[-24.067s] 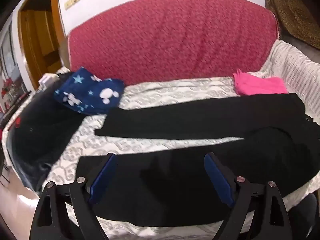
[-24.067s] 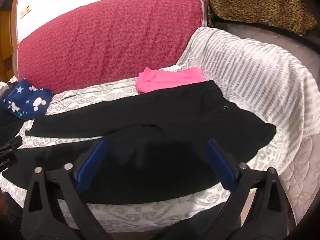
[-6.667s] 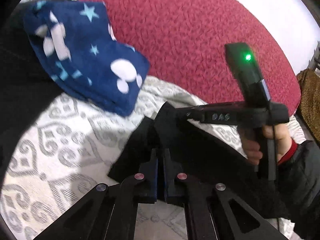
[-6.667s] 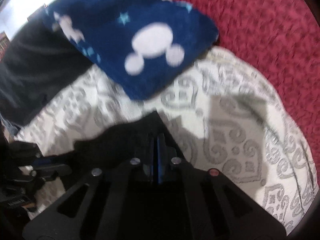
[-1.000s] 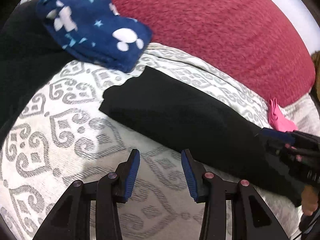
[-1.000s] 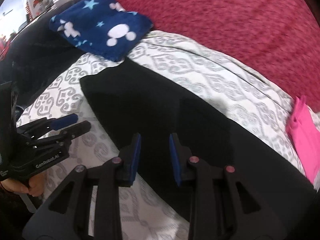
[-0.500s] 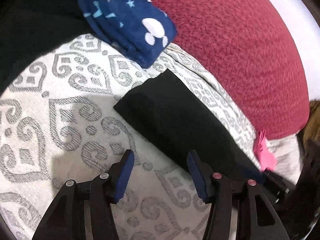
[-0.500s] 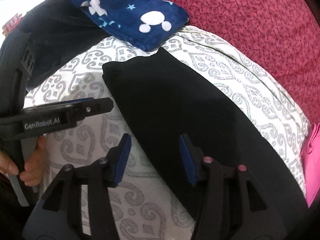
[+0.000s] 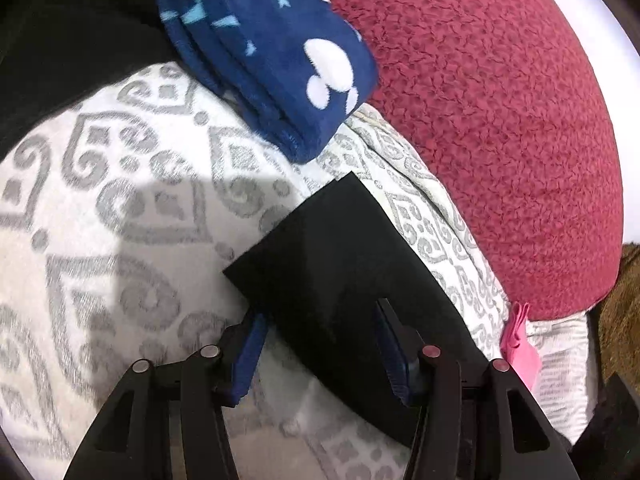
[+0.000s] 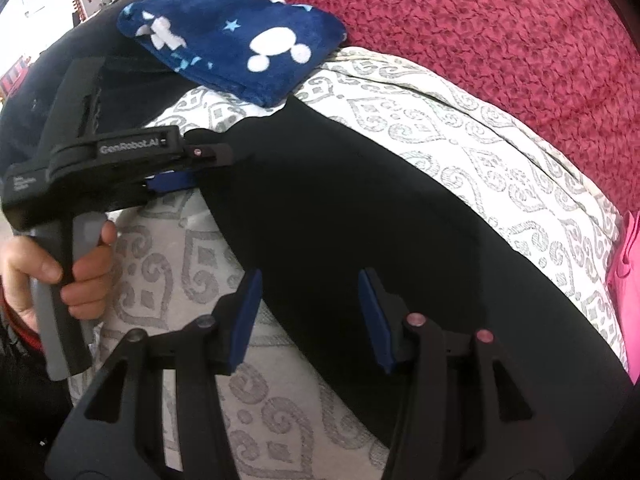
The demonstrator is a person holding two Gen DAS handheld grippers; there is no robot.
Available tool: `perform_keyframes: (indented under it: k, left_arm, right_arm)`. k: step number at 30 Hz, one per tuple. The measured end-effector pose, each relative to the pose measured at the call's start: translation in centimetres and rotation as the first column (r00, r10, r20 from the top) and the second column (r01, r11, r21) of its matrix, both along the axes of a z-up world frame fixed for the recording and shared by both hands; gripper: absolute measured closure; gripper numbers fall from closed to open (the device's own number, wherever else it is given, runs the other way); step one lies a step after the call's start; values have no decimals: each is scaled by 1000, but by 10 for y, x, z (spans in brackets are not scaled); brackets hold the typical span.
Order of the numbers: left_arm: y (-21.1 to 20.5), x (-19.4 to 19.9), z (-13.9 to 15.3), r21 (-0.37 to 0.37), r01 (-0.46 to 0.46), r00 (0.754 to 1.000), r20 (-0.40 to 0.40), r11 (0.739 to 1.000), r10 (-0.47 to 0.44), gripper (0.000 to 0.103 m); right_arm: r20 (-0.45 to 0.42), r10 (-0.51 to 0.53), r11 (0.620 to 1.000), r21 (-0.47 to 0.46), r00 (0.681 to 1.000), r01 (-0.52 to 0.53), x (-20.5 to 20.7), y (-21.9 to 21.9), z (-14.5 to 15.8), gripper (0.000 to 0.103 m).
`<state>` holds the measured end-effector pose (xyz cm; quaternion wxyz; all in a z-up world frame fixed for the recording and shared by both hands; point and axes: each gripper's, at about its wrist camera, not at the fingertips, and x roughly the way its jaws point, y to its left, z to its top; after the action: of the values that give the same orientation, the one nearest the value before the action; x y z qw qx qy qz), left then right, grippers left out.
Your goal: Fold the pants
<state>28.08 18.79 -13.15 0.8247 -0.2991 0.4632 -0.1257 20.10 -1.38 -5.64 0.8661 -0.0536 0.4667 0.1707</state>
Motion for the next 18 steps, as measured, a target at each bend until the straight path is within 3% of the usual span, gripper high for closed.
perform_keyframes:
  k: [2, 5, 13, 18]
  left_arm:
    - [1, 4, -4, 33, -9, 1000, -11, 999, 10, 82]
    - [8, 4, -9, -42, -15, 999, -30, 999, 13, 96]
    - [-9, -8, 11, 86, 3, 999, 54, 996, -8, 98]
    - [-32, -18, 40, 191, 16, 990, 132, 981, -42, 98]
  right_arm:
    - [0, -16, 1000, 10, 1000, 16, 1, -3, 0, 51]
    - [-5, -54, 998, 33, 999, 54, 0, -9, 0, 52]
    - [-19, -179, 981, 77, 984, 180, -22, -44, 7, 51]
    - [-36, -268, 959, 86, 963, 270, -41, -82, 11, 51]
